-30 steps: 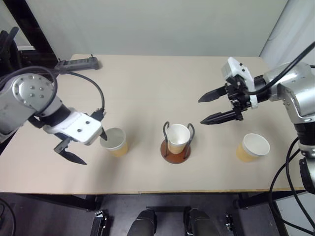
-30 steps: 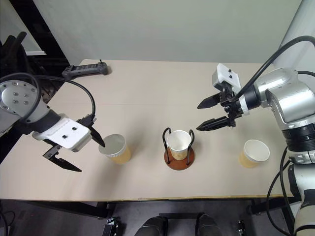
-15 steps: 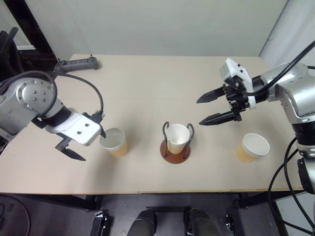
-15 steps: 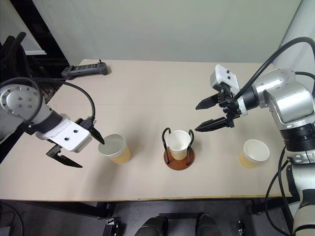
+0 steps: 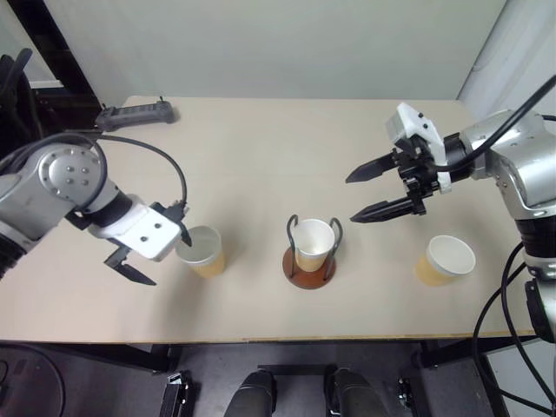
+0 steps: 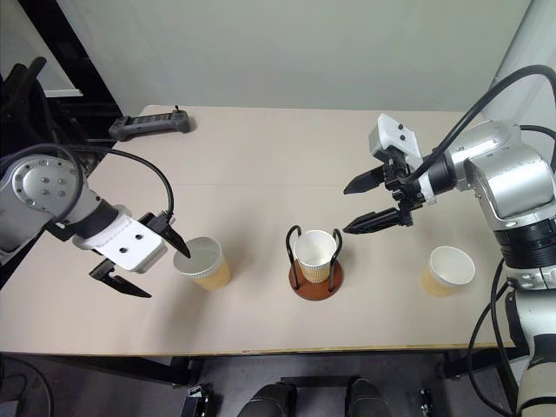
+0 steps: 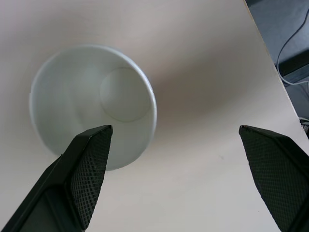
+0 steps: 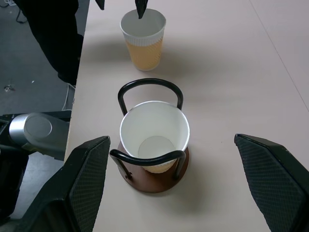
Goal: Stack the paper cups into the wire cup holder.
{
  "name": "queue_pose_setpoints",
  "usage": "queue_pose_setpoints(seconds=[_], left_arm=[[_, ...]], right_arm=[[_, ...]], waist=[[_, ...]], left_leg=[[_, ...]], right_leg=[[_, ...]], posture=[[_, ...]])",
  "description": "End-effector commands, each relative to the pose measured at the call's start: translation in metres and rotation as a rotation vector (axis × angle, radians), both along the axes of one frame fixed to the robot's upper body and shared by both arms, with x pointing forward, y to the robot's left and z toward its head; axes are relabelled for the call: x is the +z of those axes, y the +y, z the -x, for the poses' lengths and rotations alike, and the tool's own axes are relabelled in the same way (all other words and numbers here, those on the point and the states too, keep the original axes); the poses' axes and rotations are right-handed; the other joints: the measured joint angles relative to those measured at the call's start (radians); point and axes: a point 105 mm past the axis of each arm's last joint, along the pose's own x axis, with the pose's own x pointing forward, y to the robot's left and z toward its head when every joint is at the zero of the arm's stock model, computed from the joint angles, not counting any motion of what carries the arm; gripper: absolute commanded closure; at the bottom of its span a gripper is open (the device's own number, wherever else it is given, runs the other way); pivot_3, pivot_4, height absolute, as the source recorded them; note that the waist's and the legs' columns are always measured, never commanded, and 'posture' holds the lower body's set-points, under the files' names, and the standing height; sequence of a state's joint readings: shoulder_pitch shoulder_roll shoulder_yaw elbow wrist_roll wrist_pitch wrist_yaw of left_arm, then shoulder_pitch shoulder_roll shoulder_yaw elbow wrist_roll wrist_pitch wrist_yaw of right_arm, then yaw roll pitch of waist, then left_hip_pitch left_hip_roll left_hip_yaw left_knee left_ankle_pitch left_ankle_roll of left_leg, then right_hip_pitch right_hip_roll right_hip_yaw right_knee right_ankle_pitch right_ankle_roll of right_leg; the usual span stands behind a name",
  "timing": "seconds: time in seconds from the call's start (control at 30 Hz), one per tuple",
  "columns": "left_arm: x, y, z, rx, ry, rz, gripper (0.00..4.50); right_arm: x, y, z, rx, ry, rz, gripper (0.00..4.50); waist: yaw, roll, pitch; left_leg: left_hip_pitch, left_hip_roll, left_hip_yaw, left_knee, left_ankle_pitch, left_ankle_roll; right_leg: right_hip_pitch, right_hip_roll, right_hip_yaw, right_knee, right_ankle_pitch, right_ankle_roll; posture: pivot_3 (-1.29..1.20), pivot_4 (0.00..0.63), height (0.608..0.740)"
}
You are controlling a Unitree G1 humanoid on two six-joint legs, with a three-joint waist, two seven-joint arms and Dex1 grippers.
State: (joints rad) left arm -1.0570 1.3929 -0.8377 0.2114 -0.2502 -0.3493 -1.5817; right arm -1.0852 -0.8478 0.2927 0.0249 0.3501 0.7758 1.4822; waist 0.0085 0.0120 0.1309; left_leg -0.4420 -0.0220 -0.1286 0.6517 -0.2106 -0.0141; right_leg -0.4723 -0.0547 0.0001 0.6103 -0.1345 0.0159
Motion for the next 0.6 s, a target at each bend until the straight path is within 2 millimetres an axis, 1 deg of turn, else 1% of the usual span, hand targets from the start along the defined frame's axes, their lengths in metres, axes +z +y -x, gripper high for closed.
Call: queue_pose_setpoints(seconds=[0.03,0.13,0.23,0.3,0.5,0.6], left_arm=[[0.008,0.002,0.001,-0.017,-0.021,-0.005,0.0],[0.005,-0.003,0.0,-0.028,-0.013,0.012,0.0],[0.002,-0.006,-0.001,-0.041,-0.016,0.016,0.6],[0.001,-0.01,-0.002,-0.059,-0.026,0.016,1.19],[-0.004,-0.014,-0.005,-0.088,-0.044,0.003,3.46],[-0.006,-0.013,-0.006,-0.099,-0.048,-0.014,4.48]], right_arm=[[0.013,0.002,0.006,0.017,-0.047,-0.015,0.26],[0.013,0.002,0.006,0.019,-0.048,-0.015,0.26],[0.013,0.003,0.007,0.022,-0.049,-0.017,0.24],[0.013,0.003,0.007,0.024,-0.048,-0.017,0.24],[0.013,0.004,0.008,0.025,-0.049,-0.019,0.24],[0.013,0.005,0.007,0.023,-0.05,-0.021,0.24]], waist=[[0.0,0.0,0.0],[0.0,0.0,0.0],[0.001,0.0,0.0],[0.0,0.0,0.0],[0.0,0.0,0.0],[0.0,0.0,0.0]], left_leg=[[0.0,0.0,0.0,0.0,0.0,0.0],[0.0,0.0,0.0,0.0,0.0,0.0],[0.0,0.0,0.0,0.0,0.0,0.0],[0.0,0.0,0.0,0.0,0.0,0.0],[0.001,0.0,0.0,0.0,0.0,0.0],[0.001,0.0,0.001,0.0,0.0,0.0]], right_leg=[[0.0,0.0,0.0,0.0,0.0,0.0],[0.0,0.0,0.0,0.0,0.0,0.0],[0.0,0.0,0.0,0.0,0.0,0.0],[0.0,0.0,0.0,0.0,0.0,-0.001],[0.0,0.0,0.0,0.001,0.0,-0.001],[0.0,0.0,0.0,0.001,0.001,-0.001]], posture=[[0.0,0.15,0.74],[0.0,0.15,0.74],[0.0,0.15,0.74],[0.0,0.15,0.74],[0.0,0.15,0.74],[0.0,0.15,0.74]])
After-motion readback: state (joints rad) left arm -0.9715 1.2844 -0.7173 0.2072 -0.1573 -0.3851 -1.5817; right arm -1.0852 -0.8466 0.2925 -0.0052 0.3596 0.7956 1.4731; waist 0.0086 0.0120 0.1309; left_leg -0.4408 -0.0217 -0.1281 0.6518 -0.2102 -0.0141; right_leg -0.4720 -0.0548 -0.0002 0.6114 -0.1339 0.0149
